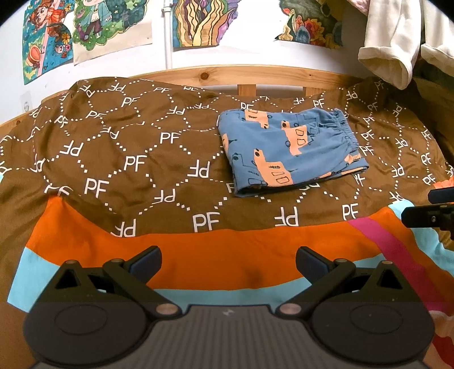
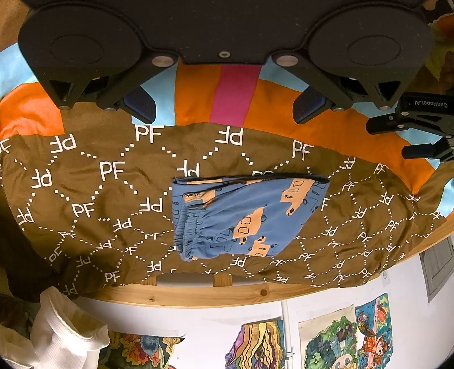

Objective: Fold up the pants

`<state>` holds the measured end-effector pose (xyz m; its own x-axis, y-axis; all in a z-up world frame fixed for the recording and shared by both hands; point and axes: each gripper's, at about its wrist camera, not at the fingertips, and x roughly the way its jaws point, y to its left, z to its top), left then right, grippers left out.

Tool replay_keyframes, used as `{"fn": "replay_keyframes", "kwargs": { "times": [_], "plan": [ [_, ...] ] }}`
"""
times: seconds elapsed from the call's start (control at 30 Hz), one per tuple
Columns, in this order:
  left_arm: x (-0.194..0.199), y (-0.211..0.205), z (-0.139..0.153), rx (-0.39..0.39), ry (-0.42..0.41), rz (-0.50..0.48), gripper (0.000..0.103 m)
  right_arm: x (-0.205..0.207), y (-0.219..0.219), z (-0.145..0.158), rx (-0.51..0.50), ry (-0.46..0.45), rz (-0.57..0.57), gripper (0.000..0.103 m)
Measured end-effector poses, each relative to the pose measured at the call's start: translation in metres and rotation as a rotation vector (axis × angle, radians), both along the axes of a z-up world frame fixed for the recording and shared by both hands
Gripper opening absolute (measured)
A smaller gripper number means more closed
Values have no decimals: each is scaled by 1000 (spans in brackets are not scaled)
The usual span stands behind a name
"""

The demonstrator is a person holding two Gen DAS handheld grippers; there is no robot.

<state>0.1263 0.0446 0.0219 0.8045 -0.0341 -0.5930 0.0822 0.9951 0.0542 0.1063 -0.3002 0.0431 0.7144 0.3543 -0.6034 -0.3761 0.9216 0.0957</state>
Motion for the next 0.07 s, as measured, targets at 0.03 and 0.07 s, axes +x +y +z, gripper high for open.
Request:
{"fn": "replay_keyframes", "kwargs": {
  "times": [0.03, 0.07],
  "plan": [
    [0, 0, 0, 0, 1, -2, 103, 0, 0, 0, 0, 1, 1, 102],
    [0, 0, 0, 0, 2, -2, 103, 0, 0, -1, 0, 1, 1, 102]
  ]
}}
